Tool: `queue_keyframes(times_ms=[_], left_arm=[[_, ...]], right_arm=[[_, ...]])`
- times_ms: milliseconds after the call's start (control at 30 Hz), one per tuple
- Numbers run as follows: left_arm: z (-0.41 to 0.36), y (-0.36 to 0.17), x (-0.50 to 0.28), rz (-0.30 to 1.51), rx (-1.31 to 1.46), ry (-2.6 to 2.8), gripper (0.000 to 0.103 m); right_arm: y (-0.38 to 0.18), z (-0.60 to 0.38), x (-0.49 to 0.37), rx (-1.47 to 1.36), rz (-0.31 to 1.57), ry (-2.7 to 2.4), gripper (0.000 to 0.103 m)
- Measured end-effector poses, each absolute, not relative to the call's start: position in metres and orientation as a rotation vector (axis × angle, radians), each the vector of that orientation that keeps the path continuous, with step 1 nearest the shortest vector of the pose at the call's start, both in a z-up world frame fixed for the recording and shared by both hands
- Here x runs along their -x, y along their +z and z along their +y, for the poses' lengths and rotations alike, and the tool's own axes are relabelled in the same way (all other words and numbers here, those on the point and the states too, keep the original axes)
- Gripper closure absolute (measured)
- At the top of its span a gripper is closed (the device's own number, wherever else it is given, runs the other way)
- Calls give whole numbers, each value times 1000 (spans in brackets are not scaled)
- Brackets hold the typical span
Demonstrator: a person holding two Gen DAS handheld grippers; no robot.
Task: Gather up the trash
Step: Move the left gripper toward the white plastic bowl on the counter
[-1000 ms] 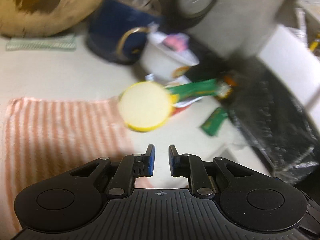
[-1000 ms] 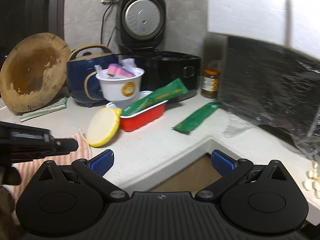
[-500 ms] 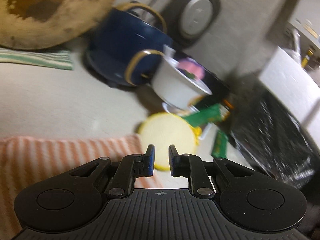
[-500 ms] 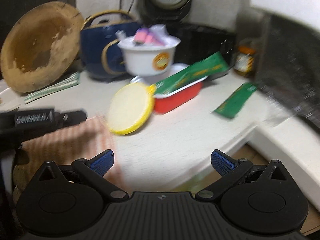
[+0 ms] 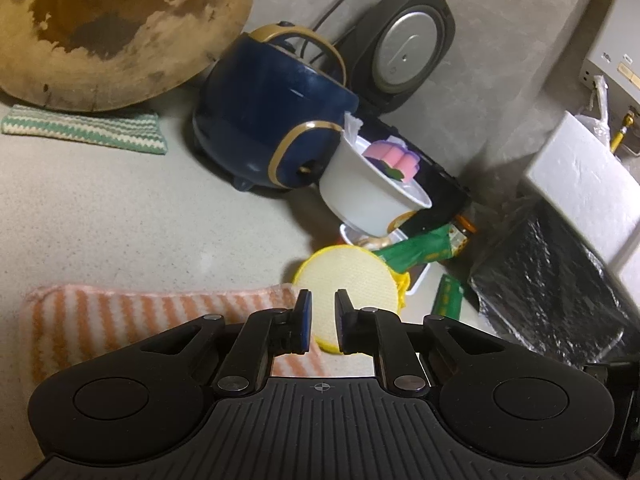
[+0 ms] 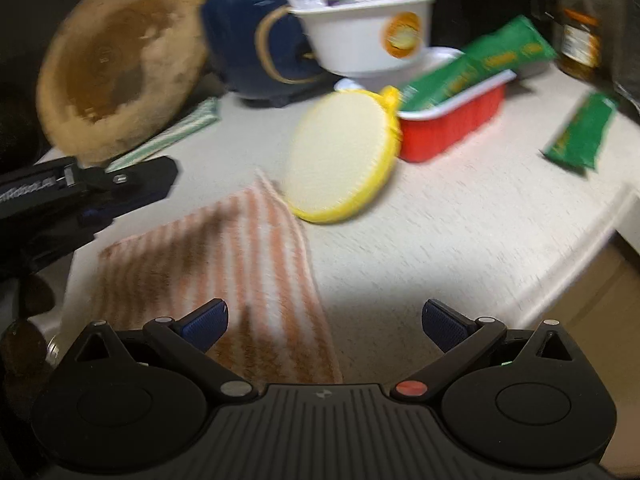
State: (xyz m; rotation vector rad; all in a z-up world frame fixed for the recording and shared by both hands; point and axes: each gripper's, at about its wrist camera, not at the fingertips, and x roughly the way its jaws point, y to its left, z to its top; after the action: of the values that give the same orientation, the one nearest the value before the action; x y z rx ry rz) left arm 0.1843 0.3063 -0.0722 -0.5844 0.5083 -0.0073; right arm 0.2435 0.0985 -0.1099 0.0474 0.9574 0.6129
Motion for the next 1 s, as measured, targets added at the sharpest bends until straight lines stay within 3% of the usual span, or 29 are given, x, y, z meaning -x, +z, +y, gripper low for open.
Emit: queue_keyframes(times_ms=[733, 800, 833, 1000], left_arm=[[257, -28, -206, 546, 391, 129, 89], [258, -27, -213, 548, 397, 122, 89], [258, -27, -216, 544, 399, 120, 89], [272, -26, -239, 520, 505, 112, 89]], right_arm=[[-122, 127, -249, 91, 979, 1040, 0], [-120, 125, -252, 80, 988, 1030, 4], [-118, 122, -255, 71, 986, 1008, 11], [-91, 80, -272, -2, 862, 796, 12]])
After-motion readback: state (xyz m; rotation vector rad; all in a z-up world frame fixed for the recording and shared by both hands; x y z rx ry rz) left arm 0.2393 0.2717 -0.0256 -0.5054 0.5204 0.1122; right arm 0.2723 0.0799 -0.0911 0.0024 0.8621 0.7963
